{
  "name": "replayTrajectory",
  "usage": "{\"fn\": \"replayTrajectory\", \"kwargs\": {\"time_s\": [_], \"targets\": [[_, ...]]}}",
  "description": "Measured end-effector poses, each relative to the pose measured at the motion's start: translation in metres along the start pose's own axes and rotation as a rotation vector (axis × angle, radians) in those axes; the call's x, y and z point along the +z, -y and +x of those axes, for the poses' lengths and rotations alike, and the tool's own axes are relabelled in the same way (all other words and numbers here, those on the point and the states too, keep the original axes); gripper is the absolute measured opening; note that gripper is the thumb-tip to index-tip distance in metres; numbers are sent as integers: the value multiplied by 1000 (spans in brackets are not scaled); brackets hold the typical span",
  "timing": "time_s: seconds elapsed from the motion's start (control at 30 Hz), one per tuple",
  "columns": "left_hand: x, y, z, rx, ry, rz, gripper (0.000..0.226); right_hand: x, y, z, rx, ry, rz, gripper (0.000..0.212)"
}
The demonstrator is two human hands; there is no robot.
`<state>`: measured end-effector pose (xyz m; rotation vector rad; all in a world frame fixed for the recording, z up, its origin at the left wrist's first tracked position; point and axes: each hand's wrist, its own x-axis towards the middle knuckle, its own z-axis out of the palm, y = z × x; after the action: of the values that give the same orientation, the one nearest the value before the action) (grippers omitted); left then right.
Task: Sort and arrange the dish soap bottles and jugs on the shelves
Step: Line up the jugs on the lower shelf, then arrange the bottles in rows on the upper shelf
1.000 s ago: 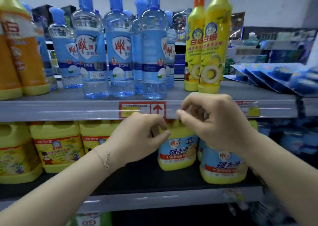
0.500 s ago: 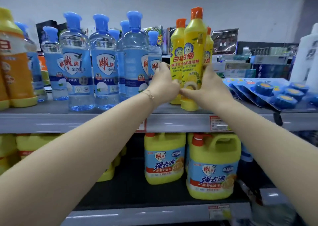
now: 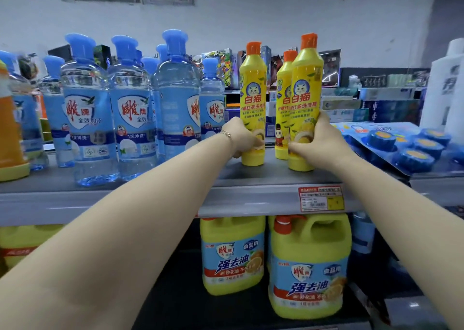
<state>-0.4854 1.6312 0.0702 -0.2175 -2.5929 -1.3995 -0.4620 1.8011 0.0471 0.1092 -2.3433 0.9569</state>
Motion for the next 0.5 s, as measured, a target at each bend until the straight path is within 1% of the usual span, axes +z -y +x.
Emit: {"fn": "replayTrajectory", "kwargs": {"time_s": [0.1, 0.17, 0.33, 0.43, 0.5], "targets": [[8, -4, 8, -12, -25, 15, 60, -3, -6, 8, 28, 58, 27, 74], [13, -6, 13, -6, -53, 45, 65, -3, -10, 11, 70, 78, 37, 75], [19, -3, 24, 24, -33, 75, 57, 1, -16, 17, 106, 48, 61, 73], [18, 5, 28, 79, -35, 77, 51, 2, -18, 24, 120, 49, 24, 66], [19, 11, 29, 142, -47, 68, 51, 0, -19, 33, 188, 91, 19, 56]]}}
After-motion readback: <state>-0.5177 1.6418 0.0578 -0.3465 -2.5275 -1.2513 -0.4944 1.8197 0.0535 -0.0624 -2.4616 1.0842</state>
